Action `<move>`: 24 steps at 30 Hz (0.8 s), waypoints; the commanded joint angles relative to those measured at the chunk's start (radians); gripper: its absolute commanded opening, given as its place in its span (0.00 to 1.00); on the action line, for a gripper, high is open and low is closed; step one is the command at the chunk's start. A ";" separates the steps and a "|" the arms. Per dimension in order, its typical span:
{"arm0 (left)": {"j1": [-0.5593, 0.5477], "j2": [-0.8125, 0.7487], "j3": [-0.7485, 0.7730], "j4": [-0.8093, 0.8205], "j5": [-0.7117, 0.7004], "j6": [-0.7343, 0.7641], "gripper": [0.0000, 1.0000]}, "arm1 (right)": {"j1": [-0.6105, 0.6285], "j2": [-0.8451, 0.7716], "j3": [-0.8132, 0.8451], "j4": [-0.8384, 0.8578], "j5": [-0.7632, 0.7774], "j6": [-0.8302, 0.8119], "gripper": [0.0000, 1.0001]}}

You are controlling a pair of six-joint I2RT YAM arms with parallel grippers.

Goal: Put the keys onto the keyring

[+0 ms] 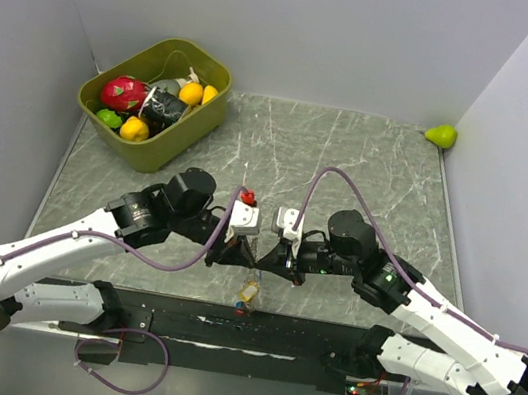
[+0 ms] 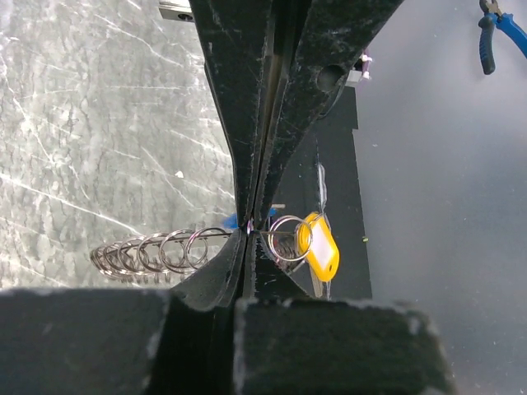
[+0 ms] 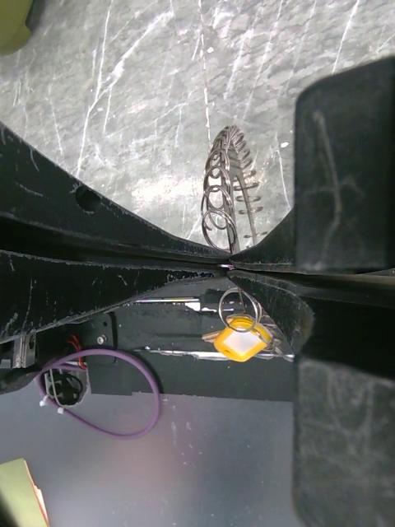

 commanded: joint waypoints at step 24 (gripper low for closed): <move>-0.005 -0.284 -0.324 0.691 -0.109 -0.260 0.01 | 0.002 -0.204 -0.112 0.221 0.143 0.103 0.57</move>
